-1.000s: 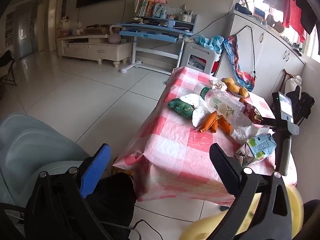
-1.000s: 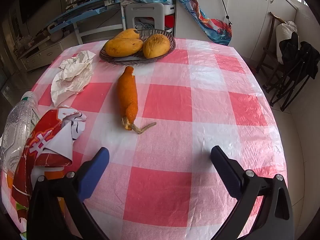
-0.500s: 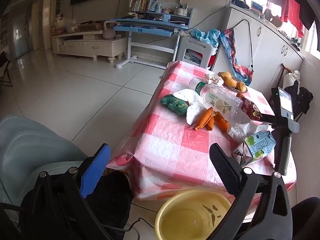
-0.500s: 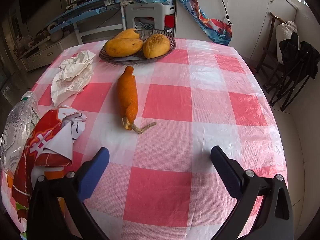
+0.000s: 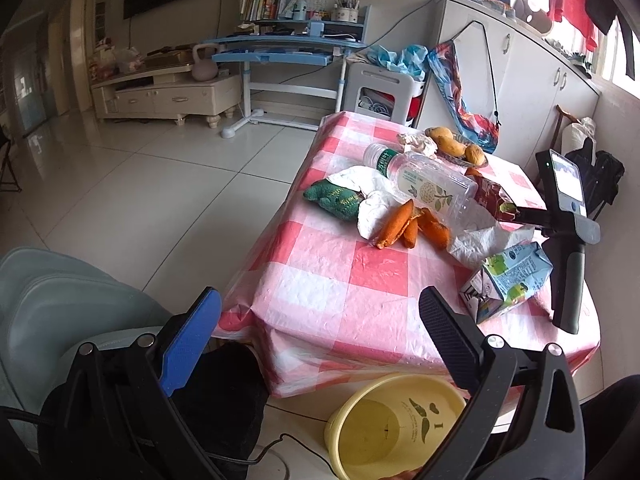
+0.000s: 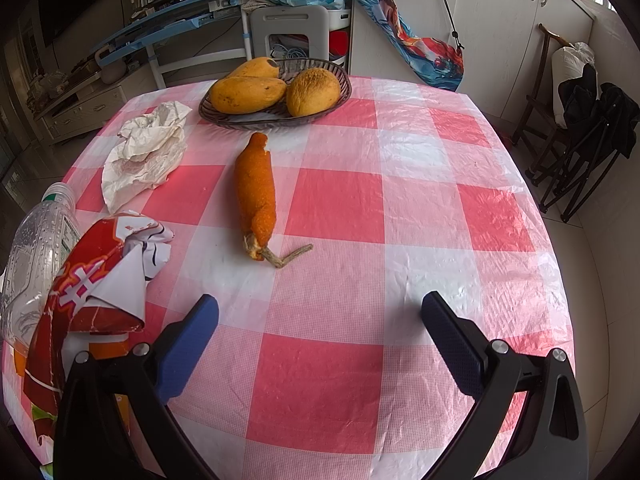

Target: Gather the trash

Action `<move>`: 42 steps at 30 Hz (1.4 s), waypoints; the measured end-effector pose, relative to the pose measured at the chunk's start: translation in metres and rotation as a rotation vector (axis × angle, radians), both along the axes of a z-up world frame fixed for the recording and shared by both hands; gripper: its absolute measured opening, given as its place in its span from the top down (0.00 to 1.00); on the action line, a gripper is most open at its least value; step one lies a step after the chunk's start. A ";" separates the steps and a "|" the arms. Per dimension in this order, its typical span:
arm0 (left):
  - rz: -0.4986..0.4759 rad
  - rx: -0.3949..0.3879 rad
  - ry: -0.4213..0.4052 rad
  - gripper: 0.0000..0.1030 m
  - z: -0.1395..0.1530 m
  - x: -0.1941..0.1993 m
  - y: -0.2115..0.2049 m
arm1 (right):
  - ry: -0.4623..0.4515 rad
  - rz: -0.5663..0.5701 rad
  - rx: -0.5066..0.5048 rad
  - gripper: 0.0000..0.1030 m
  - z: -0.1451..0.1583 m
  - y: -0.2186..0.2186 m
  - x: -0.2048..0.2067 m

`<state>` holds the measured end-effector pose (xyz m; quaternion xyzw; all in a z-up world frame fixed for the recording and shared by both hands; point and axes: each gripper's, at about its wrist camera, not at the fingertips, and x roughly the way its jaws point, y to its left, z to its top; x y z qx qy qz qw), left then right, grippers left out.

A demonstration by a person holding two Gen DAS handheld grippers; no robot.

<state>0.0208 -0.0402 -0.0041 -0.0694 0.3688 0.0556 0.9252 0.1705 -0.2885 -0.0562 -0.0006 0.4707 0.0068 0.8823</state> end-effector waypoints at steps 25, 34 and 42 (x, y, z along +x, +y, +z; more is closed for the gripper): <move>-0.120 0.101 0.035 0.07 0.014 0.053 -0.036 | 0.000 0.000 0.000 0.06 0.000 0.000 0.000; -0.156 0.102 0.043 0.07 0.011 0.056 -0.046 | 0.018 0.038 -0.010 0.06 0.001 -0.001 -0.001; -0.167 0.099 0.036 0.07 0.012 0.051 -0.047 | -0.205 -0.047 -0.019 0.06 0.070 -0.023 -0.057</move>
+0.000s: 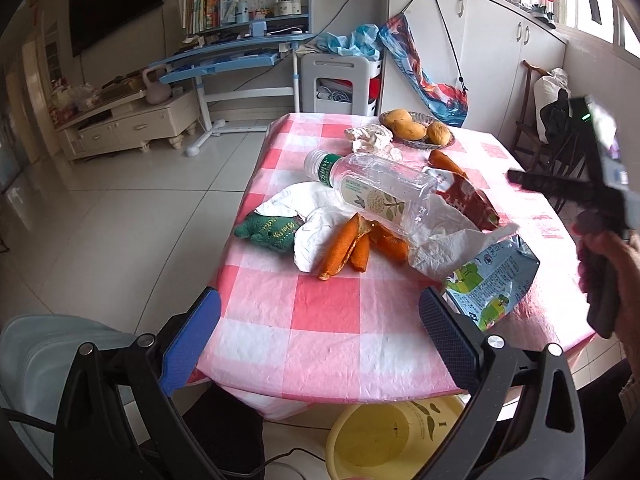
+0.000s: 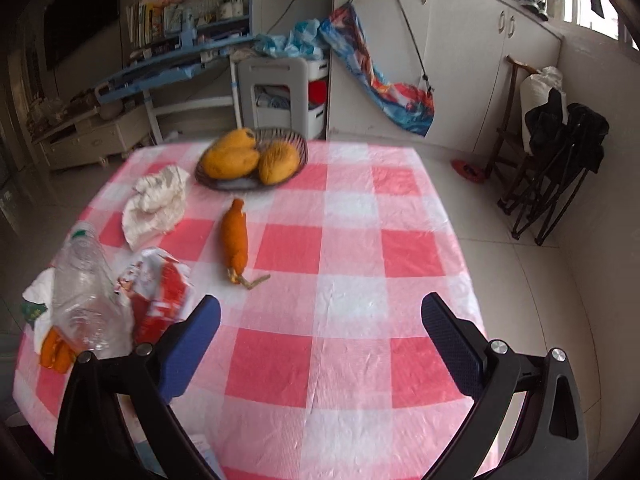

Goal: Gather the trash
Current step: 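Move both tools toward the clutter of peels, bags and carton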

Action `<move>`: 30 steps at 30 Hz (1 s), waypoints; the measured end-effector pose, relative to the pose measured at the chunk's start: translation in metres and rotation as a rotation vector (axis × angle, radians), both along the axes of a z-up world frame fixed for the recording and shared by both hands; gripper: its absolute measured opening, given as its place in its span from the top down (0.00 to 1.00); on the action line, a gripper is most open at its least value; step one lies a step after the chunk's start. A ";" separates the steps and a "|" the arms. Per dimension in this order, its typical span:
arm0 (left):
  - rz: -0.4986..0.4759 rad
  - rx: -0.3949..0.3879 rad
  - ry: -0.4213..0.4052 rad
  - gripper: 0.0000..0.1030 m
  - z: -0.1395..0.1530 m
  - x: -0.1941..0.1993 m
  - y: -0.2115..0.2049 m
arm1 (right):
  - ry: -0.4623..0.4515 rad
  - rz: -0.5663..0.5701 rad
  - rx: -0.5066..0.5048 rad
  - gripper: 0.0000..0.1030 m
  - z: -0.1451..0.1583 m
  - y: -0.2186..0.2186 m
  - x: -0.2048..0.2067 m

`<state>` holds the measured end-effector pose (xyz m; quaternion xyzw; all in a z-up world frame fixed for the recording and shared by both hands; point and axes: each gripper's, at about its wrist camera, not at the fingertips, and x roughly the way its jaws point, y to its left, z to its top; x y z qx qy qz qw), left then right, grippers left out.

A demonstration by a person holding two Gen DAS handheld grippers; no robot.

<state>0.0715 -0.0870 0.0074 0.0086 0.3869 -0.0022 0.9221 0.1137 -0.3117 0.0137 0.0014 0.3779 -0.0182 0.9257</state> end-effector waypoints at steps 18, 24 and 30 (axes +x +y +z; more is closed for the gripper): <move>0.030 -0.001 -0.048 0.07 -0.002 -0.020 0.014 | -0.192 0.263 0.109 0.06 0.026 0.045 -0.123; 0.044 -0.010 -0.036 0.07 -0.005 -0.017 0.019 | -0.179 0.305 0.055 0.06 0.022 0.066 -0.125; 0.033 -0.019 -0.036 0.07 -0.007 -0.011 0.015 | -0.187 0.320 0.006 0.06 0.023 0.074 -0.129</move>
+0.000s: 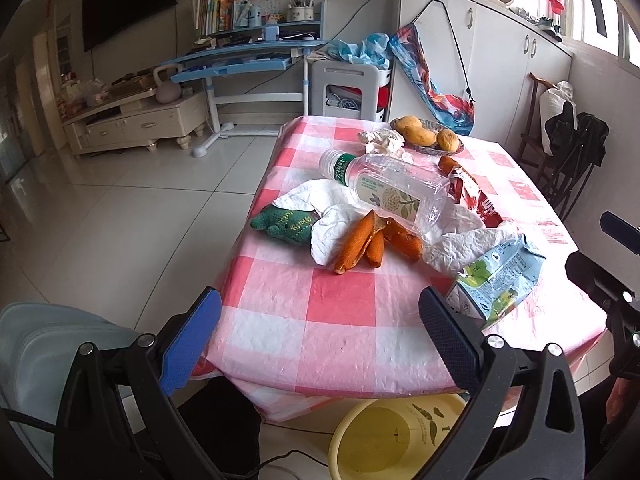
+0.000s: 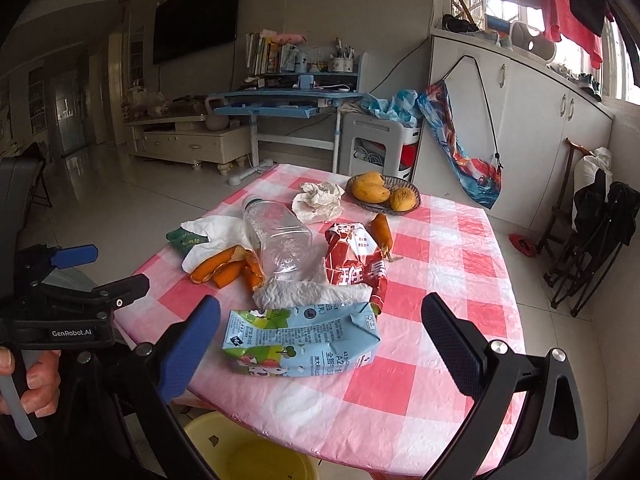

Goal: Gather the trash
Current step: 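Move both tools toward the clutter of peels, bags and carton, then grasp the orange carrot peel with the left tool while the right tool grasps the white plastic bag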

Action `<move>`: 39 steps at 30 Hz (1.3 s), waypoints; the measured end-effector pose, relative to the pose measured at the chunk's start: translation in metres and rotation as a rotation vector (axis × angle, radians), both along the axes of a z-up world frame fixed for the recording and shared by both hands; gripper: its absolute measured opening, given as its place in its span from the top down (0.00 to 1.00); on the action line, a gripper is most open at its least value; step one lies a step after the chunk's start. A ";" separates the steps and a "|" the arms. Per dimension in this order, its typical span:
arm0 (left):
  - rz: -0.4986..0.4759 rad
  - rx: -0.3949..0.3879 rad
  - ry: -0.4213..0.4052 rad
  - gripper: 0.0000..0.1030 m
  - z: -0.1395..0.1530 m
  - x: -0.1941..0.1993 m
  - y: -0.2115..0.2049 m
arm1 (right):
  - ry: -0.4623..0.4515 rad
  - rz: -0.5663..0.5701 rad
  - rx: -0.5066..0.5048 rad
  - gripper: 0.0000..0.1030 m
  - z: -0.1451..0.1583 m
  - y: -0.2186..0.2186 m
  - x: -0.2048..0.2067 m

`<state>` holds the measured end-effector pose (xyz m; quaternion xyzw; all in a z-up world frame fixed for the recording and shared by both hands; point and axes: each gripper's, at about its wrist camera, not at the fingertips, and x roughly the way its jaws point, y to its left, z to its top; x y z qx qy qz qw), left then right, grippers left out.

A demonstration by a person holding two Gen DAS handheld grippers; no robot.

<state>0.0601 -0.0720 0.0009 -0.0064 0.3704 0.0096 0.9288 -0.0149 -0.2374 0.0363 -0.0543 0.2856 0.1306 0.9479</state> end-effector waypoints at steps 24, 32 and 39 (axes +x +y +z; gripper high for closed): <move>-0.028 -0.030 -0.006 0.07 -0.002 0.005 -0.001 | 0.021 -0.004 -0.022 0.06 0.001 0.004 0.000; -0.036 -0.041 0.000 0.13 0.001 0.005 0.001 | 0.098 0.022 0.038 0.06 0.001 -0.012 0.023; -0.078 -0.063 0.006 0.14 0.008 0.026 0.001 | 0.209 0.140 -0.045 0.08 -0.016 0.003 0.072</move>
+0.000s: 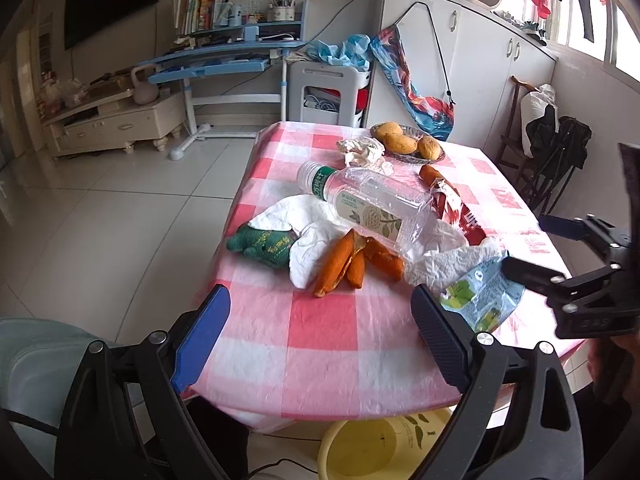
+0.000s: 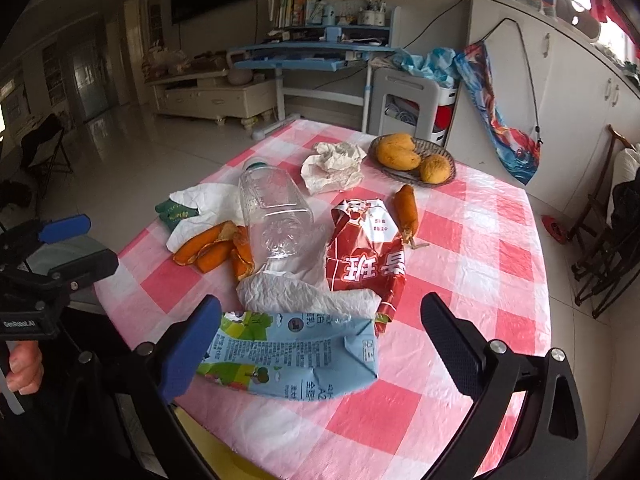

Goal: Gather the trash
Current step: 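Grasp the orange carrot peel with the left tool while the right tool grasps the white plastic bag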

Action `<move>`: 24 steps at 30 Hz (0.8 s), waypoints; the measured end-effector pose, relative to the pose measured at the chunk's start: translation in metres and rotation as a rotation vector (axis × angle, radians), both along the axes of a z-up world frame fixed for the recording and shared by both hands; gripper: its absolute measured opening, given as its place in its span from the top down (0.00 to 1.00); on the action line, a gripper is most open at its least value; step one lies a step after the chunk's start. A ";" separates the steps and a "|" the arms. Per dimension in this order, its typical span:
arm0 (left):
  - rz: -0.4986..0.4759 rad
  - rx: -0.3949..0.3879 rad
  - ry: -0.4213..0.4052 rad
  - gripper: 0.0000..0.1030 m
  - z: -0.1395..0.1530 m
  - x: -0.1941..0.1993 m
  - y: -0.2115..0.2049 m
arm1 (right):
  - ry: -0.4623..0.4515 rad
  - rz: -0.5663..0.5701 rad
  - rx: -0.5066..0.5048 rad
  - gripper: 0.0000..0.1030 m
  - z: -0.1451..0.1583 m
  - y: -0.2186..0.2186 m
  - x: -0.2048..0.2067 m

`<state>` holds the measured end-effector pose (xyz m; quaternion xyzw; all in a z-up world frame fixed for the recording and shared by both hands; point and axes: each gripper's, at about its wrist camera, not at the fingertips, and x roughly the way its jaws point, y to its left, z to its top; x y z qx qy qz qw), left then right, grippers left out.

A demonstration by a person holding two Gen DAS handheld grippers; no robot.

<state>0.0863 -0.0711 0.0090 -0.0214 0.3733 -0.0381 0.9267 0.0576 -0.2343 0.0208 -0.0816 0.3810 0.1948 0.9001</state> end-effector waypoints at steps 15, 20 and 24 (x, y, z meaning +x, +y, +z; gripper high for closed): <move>-0.007 0.151 0.151 0.33 -0.043 0.091 -0.031 | 0.171 0.113 0.015 0.92 -0.034 -0.010 0.041; -0.010 0.078 0.224 0.81 -0.056 0.097 -0.024 | 0.100 0.051 0.140 0.94 -0.012 -0.027 0.041; -0.012 -0.023 0.216 0.85 -0.053 0.091 -0.012 | 0.040 0.004 0.295 0.94 0.007 -0.048 0.039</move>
